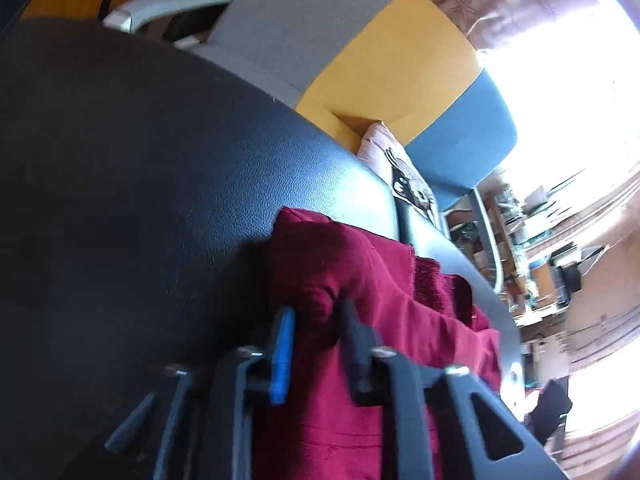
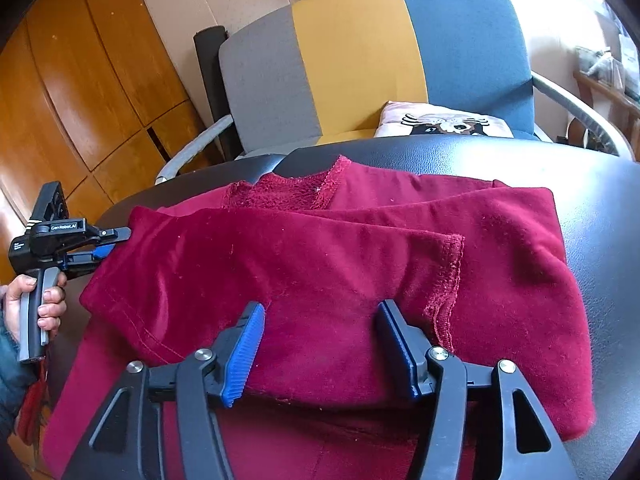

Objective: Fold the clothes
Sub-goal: 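Press the folded sweatshirt flat with both grippers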

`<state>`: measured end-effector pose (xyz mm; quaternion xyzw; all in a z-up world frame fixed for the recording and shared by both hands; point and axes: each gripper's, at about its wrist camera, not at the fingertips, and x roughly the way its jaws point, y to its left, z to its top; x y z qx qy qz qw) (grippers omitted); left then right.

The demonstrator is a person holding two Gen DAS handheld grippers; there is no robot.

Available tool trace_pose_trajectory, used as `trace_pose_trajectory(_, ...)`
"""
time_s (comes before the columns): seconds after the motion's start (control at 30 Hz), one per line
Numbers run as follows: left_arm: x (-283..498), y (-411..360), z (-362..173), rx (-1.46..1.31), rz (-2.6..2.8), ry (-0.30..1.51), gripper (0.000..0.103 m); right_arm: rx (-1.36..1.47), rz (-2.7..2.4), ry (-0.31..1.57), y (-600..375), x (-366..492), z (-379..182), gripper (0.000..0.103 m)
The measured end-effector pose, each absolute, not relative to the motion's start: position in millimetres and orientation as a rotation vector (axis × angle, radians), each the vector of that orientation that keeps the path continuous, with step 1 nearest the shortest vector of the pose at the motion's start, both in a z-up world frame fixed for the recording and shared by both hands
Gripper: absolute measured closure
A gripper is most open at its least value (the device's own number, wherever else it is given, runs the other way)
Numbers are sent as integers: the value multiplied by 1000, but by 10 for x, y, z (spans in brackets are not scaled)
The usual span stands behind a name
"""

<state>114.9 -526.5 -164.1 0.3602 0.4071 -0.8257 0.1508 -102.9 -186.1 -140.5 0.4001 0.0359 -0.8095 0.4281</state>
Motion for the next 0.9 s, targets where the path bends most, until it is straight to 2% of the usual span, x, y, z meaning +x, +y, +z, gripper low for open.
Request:
trace_pose_trajectory(0.17, 1444, -5109, -1415, 877, -2394, 996, 96, 965, -2028, 101, -1877, -940, -1254, 43)
trace_pose_trajectory(0.3, 1413, -5069, -1527, 978, -2284, 813, 95, 959, -2041, 164, -1981, -908, -1280, 43)
trace_pose_trajectory(0.47, 1318, -5152, -1683, 1028, -2182, 716, 81, 968, -2049, 238, -2097, -885, -1369, 43)
trace_pose_trajectory(0.53, 1385, -5206, -1593, 973, -2124, 767, 81, 963, -2049, 262, -2123, -863, -1385, 39)
trace_pose_trajectory(0.6, 1510, -5169, -1382, 852, -2088, 744, 85, 957, -2048, 285, -2148, -841, -1402, 36)
trace_pose_trajectory(0.7, 1551, -4987, -1098, 734, -2205, 720, 84, 950, -2049, 306, -2167, -816, -1415, 33)
trace_pose_trajectory(0.83, 1193, -4705, -1086, 848, -2310, 527, 83, 946, -2050, 307, -2156, -803, -1425, 33)
trace_pose_trajectory(0.9, 1127, -4786, -1192, 863, -2309, 540, 83, 945, -2050, 304, -2154, -799, -1426, 33)
